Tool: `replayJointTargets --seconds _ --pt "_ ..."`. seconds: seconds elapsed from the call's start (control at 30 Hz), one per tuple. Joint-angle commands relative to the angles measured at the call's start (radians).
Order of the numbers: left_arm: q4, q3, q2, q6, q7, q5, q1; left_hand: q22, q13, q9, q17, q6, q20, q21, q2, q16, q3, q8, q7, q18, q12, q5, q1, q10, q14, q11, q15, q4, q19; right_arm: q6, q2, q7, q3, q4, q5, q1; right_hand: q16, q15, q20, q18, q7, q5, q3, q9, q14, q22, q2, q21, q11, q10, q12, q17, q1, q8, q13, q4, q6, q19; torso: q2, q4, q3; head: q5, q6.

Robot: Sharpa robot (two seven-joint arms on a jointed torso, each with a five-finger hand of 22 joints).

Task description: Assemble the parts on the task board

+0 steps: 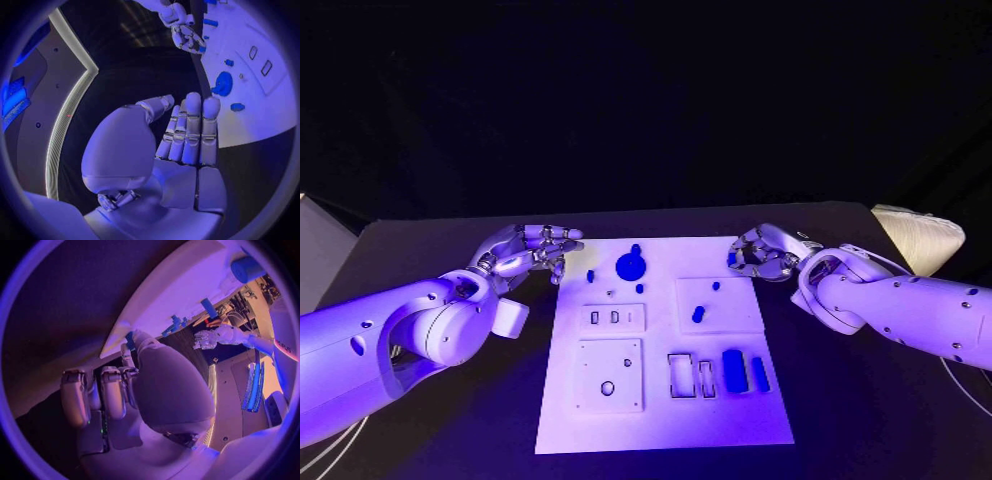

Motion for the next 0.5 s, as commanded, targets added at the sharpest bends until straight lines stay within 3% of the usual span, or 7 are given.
replayJointTargets --seconds 0.03,0.5 --pt "0.003 0.001 0.000 0.015 0.005 -0.003 0.000 -0.001 0.002 0.001 -0.001 -0.004 0.001 0.005 -0.004 0.004 0.007 -0.001 -0.001 -0.008 0.005 -0.001 -0.003 -0.007 -0.006 -0.001 -0.001 0.000 -0.006 -0.010 0.002 -0.002 0.000 0.003 -0.011 -0.001 0.002 -0.010 -0.007 0.000 0.000 -0.008 0.010 0.002 0.096 0.243 0.006 0.007 -0.007 0.072 0.008 0.230 0.005 0.007 0.232 0.000 0.010 0.093 0.001 -0.0007 0.0006 -0.001 -0.003" --pt "0.002 0.001 0.001 0.017 0.003 -0.003 0.000 -0.001 0.002 0.001 -0.002 -0.004 0.001 0.005 -0.004 0.004 0.009 0.000 -0.001 -0.008 0.005 -0.001 -0.003 -0.007 -0.006 -0.001 -0.001 -0.001 -0.007 -0.062 0.004 -0.005 0.000 0.024 0.012 -0.001 0.004 -0.021 -0.016 -0.005 -0.012 0.003 0.068 0.008 0.098 0.258 0.011 0.025 -0.018 0.086 0.021 0.236 0.015 0.031 0.246 -0.015 0.034 0.102 0.001 0.0007 0.0005 -0.005 -0.005"
